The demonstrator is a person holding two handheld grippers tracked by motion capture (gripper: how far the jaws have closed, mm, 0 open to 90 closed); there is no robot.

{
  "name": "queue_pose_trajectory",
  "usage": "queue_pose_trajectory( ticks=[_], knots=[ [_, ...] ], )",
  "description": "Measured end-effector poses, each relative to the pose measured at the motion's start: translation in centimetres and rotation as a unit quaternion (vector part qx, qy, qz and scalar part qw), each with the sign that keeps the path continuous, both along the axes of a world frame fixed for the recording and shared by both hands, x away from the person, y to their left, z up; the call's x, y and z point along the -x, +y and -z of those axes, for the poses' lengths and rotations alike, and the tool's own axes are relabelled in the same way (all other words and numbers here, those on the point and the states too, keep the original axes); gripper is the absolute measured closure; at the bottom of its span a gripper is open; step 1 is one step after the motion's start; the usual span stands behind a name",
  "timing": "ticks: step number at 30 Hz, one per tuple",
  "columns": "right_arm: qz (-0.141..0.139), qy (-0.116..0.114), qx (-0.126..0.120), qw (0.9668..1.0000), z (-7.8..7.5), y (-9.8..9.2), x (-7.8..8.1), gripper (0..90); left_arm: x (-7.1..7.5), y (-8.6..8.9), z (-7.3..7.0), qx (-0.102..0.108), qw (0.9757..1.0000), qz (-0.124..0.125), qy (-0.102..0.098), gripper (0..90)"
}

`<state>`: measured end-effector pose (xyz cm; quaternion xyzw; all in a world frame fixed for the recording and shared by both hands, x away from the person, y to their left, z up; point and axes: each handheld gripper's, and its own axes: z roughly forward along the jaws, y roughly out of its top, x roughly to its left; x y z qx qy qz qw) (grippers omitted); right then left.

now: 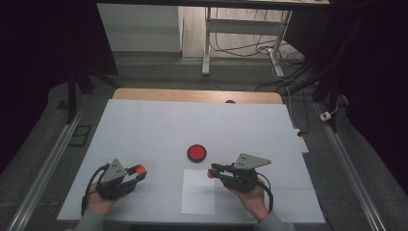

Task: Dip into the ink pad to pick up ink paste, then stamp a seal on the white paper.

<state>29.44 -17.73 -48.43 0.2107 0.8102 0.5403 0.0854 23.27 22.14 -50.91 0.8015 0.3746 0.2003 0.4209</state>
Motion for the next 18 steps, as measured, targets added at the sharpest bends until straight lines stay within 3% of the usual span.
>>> queue_pose_trajectory(
  ticks=[18],
  knots=[
    [-0.014,0.009,0.014,0.9998,0.78,0.99,0.19,73.4,0.04,-0.08,0.01,-0.003,1.0,0.002,0.001,65.4]
  ],
)
